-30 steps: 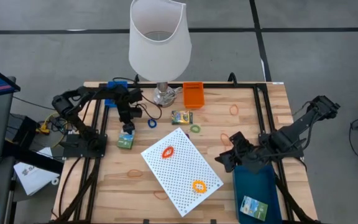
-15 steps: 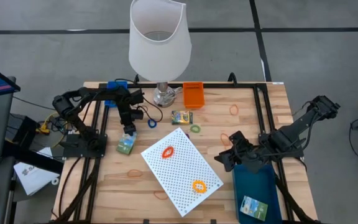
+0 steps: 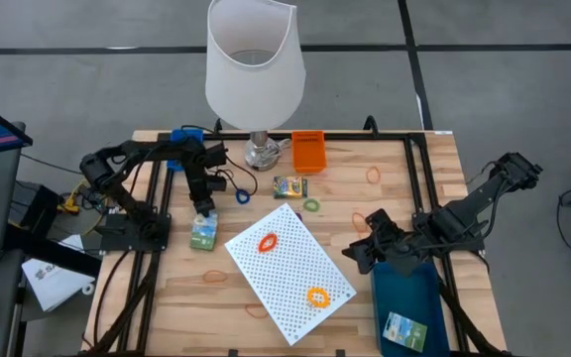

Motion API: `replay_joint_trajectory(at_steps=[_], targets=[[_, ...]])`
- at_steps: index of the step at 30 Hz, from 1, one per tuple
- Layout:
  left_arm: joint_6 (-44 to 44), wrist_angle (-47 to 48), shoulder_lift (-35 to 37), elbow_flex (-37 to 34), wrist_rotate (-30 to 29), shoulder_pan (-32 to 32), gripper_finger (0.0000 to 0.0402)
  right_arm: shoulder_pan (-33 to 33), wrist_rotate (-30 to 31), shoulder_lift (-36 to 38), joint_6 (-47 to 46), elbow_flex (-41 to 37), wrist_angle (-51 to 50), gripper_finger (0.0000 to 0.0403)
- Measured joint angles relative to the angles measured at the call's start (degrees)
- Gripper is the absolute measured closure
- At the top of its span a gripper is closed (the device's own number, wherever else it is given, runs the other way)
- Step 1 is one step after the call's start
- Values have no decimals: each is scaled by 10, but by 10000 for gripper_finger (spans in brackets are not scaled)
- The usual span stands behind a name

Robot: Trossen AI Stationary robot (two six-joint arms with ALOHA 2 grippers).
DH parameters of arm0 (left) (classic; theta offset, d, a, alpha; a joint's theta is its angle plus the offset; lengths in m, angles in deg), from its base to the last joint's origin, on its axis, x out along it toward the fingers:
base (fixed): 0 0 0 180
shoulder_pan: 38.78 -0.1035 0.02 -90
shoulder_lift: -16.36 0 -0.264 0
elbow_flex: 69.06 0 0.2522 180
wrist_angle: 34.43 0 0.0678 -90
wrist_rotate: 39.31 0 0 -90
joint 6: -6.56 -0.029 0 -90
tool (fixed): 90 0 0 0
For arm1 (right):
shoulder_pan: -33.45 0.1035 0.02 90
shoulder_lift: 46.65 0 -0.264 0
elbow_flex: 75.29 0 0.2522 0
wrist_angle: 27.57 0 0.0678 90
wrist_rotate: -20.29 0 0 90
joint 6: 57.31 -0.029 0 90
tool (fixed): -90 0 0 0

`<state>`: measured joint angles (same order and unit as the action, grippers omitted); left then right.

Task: Pick & Place Office Desk Supplies
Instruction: Put the crayon box into the blue bin

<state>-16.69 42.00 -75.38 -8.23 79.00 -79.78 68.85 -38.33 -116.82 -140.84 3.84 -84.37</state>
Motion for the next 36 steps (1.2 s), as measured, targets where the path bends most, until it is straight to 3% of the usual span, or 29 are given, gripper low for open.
replay_joint_trajectory(at_steps=[15,23,29,36], targets=[[149,-6,214,2,11,62,401,-13,33,0,42,0,40,214],[276,-79,304,2,-17,124,401,-47,45,0,180,0,160,214],[348,-120,345,20,-51,177,401,-87,-7,7,322,0,284,214],[361,-128,345,131,-114,231,401,-140,-70,21,410,0,305,210]])
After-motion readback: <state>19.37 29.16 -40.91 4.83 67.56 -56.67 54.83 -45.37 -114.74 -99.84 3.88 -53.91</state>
